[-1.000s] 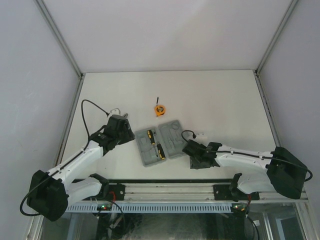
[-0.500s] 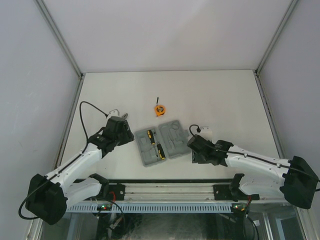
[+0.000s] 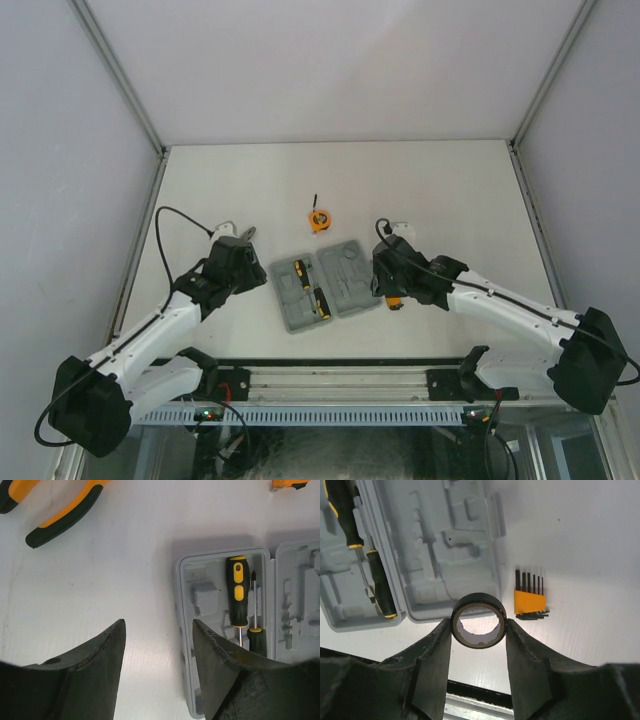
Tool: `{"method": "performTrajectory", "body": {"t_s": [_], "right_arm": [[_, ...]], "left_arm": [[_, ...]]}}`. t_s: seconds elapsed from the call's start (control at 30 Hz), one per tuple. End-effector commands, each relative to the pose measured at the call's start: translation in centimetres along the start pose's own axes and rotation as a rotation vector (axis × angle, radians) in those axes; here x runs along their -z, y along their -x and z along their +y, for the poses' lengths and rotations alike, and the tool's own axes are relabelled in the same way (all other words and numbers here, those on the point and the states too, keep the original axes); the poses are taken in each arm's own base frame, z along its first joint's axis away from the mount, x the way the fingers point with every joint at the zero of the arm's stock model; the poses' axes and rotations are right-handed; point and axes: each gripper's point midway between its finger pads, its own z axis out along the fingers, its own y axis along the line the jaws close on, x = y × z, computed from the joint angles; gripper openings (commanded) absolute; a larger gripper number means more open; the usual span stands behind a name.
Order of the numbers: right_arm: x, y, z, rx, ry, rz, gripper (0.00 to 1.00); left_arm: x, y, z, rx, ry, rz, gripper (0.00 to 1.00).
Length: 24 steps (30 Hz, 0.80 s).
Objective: Sort the tools into containers
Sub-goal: Pick up the engineering item from the center of the board, then place the engineering item in the storage box.
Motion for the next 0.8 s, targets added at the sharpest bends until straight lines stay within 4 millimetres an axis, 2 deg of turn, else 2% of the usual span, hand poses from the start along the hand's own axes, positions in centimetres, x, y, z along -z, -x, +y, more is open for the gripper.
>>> {"method": "performTrajectory", "body": {"t_s": [0.0, 0.27, 0.47, 0.77], "right_arm": [[0.0, 2.1, 1.8, 0.043, 0.055, -0.041, 0.38], [-0.7, 2.6, 2.7, 0.073, 0.060, -0.034, 0.38], [-1.8, 4.2, 4.4, 0.098, 0.075, -0.042, 0.38], [-5.2, 6.8, 6.3, 0.139, 0.066, -0.038, 0.37]], "left_arm": [[0.2, 0.5, 0.4, -0.003, 0.004, -0.035, 0.60], [0.2, 0.2, 0.5, -0.003, 0.005, -0.027, 0.60], [0.1, -0.2, 0.7, 0.004, 0.003, -0.022, 0.59], [0.9, -0.2, 0.7, 0.040, -0.042, -0.068, 0.59]]}}
